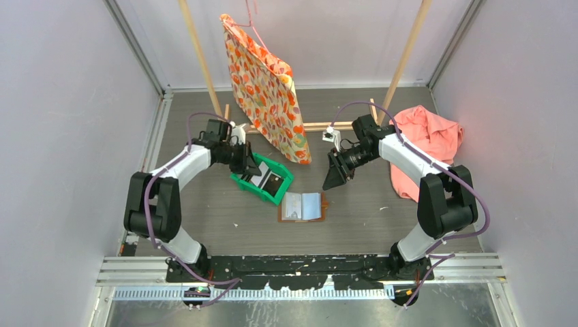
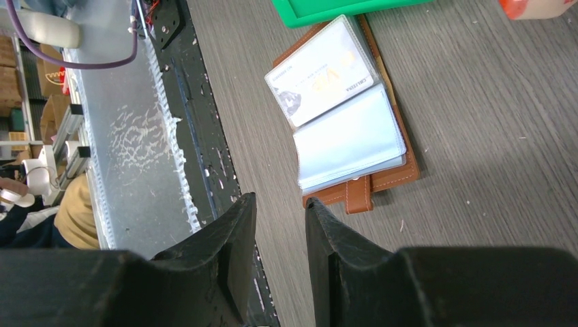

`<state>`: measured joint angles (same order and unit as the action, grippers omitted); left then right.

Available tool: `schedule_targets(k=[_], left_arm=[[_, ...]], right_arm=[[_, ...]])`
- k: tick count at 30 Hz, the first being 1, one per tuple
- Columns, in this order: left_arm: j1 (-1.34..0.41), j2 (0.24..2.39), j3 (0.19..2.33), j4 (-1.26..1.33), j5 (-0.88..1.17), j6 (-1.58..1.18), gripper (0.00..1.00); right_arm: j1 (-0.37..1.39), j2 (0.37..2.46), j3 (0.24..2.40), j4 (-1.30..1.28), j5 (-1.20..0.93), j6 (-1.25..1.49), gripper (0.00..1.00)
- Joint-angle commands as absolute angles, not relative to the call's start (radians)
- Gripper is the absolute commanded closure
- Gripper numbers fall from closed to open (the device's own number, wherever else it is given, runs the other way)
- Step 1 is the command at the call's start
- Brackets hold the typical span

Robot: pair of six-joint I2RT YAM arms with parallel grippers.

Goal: Put the credit cards into the card holder
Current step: Pick up the credit card from the storage box.

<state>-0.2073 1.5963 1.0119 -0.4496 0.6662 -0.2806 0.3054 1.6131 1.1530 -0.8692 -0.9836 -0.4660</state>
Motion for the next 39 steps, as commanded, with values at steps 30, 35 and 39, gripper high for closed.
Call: schedule_targets(k=[30, 35, 39], left_arm=[[-0.683, 0.917, 0.361, 0.689, 0.259, -0.883, 1.00], [-0.813, 1.002, 0.345, 0.812, 0.144, -0.884, 1.00], [-0.936, 1.107, 0.356, 0.947, 0.026, -0.857, 1.00]], right_arm=[[0.299, 1.446, 1.153, -0.970, -1.303, -0.639, 0.26], [0.243, 1.392, 1.116, -0.820, -1.258, -0.419, 0.26], [0.214, 1.348, 1.052, -0.675, -1.289, -0.255, 0.26]])
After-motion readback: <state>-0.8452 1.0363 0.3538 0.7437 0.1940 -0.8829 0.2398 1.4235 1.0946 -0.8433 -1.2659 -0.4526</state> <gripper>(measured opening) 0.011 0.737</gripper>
